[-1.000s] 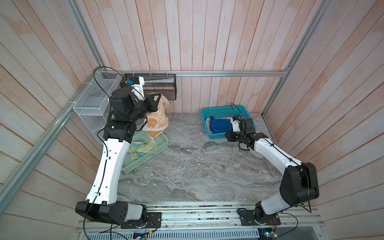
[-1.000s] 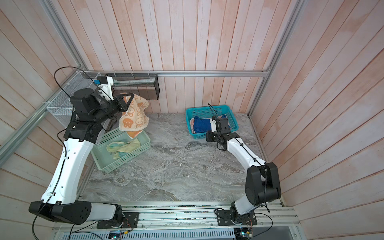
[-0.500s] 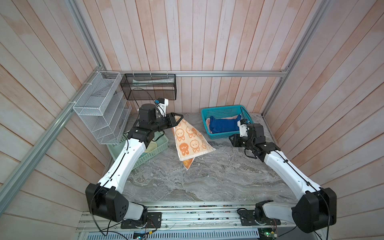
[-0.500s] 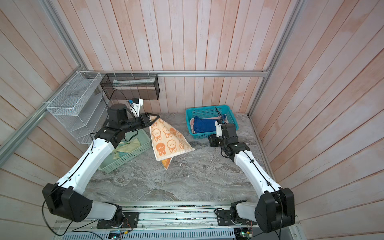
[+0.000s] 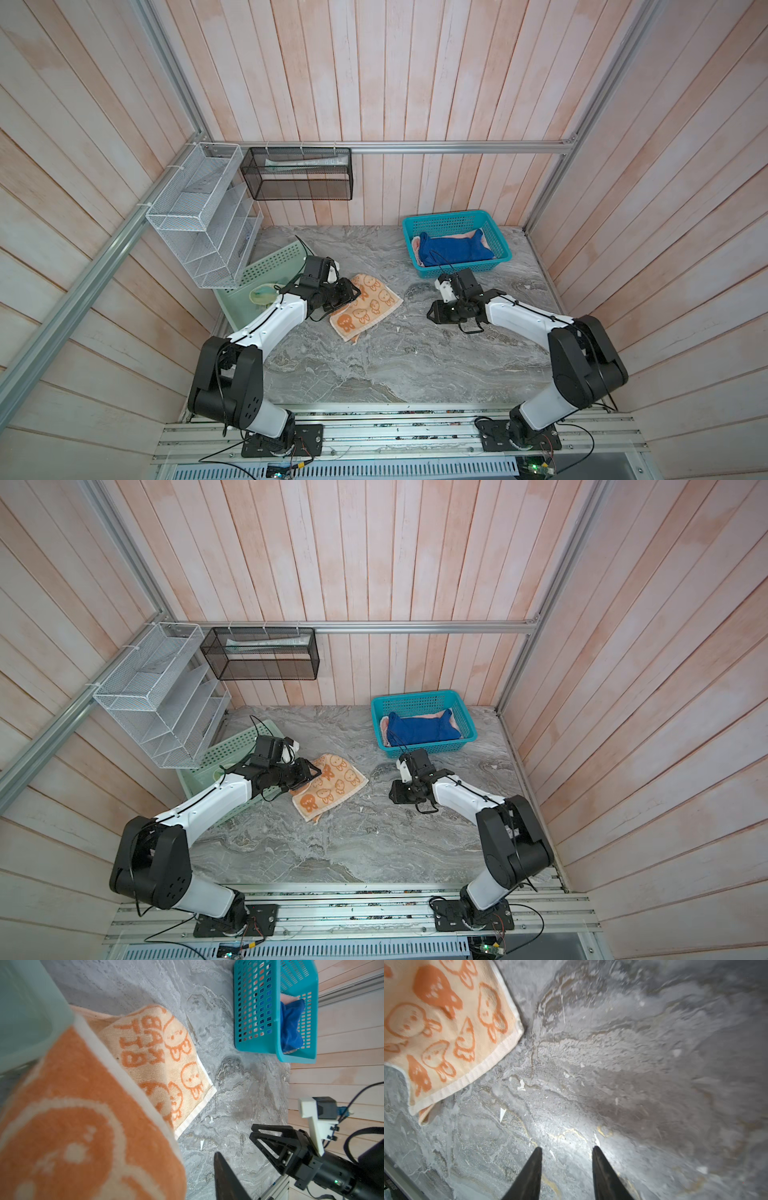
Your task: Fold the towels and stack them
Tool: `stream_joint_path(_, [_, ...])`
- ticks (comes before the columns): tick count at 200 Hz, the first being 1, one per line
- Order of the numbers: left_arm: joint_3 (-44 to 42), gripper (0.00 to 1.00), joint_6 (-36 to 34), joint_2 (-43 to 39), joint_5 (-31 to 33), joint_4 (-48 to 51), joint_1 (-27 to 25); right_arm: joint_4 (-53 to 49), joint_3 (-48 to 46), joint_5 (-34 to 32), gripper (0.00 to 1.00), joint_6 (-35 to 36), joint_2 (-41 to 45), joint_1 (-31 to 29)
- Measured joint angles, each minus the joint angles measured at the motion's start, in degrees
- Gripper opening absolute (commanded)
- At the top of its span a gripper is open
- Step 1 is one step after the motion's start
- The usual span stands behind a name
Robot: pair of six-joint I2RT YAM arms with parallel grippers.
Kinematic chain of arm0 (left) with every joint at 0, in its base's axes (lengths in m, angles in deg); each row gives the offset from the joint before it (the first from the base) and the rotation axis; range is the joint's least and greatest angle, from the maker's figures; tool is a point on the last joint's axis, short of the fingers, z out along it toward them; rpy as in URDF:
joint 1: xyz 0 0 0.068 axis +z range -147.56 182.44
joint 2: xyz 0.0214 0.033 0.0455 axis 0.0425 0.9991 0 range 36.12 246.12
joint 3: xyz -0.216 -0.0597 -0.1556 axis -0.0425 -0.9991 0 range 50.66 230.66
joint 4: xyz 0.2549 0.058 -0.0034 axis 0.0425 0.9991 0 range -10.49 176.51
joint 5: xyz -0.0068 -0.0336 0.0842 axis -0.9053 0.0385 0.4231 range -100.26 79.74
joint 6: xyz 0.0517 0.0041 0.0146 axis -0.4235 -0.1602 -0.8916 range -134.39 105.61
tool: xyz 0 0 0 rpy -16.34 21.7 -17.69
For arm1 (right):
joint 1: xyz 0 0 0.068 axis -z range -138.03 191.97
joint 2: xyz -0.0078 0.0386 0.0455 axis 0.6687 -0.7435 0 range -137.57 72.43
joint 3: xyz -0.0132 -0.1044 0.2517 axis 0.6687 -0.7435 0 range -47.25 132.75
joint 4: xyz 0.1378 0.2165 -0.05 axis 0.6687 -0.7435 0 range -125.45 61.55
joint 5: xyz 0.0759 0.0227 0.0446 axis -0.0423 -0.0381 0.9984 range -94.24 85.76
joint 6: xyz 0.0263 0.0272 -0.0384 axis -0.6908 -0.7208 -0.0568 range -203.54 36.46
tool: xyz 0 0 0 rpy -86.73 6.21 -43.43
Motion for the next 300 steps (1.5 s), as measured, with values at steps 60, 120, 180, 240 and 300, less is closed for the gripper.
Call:
stream_joint_path(60, [-0.04, 0.47, -2.93, -0.48, 4.55, 3.56, -1.55, 3.39, 12.02, 1.16, 0.48, -0.68, -11.67, -4.74])
stream_joint_path(120, [-0.46, 0.5, -5.27, -4.63, 9.35, 8.2, -1.49, 1.7, 28.59, -1.03, 0.48, 1.97, -26.88, -7.3])
stream_joint_path(180, [-8.28, 0.5, -4.52, -16.06, 13.68, 13.46, -1.51, -1.62, 27.82, -3.85, 0.03, 3.21, -26.49, -9.4])
stream_joint_path(240, [-26.56, 0.5, 6.99, -18.6, 3.78, 4.59, -2.91, -0.5, 5.33, -5.66, 0.0, 0.28, -9.77, -9.79])
stream_joint_path(300, [-27.52, 0.5, 12.11, -12.66, -1.42, -7.13, -2.99, 2.73, -1.75, -4.5, 0.38, -4.39, -4.42, -9.7])
